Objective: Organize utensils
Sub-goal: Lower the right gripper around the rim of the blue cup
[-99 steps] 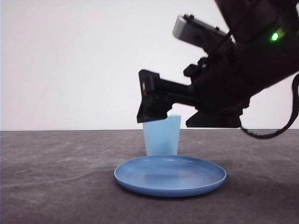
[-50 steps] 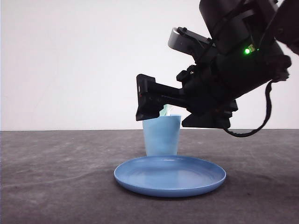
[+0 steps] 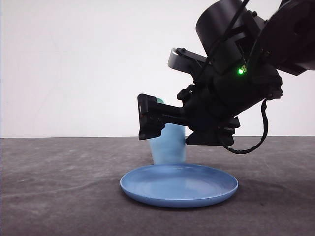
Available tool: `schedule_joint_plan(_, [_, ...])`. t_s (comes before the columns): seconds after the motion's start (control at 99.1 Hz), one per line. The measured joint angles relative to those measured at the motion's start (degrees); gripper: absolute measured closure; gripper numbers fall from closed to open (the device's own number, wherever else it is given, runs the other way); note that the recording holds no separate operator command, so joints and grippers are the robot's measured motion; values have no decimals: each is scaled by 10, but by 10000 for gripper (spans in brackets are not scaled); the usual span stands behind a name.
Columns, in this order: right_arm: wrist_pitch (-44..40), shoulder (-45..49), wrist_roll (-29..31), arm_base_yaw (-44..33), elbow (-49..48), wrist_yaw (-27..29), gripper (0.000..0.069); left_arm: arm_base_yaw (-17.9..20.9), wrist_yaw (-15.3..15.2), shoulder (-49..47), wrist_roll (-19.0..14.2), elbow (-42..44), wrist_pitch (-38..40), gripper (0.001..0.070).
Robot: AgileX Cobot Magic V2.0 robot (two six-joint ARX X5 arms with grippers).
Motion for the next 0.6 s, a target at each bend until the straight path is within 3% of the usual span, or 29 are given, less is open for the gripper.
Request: schedule_joint_plan(0.595, [-1, 0, 0, -34, 0, -1, 9, 0, 0, 6, 5, 0, 17, 318])
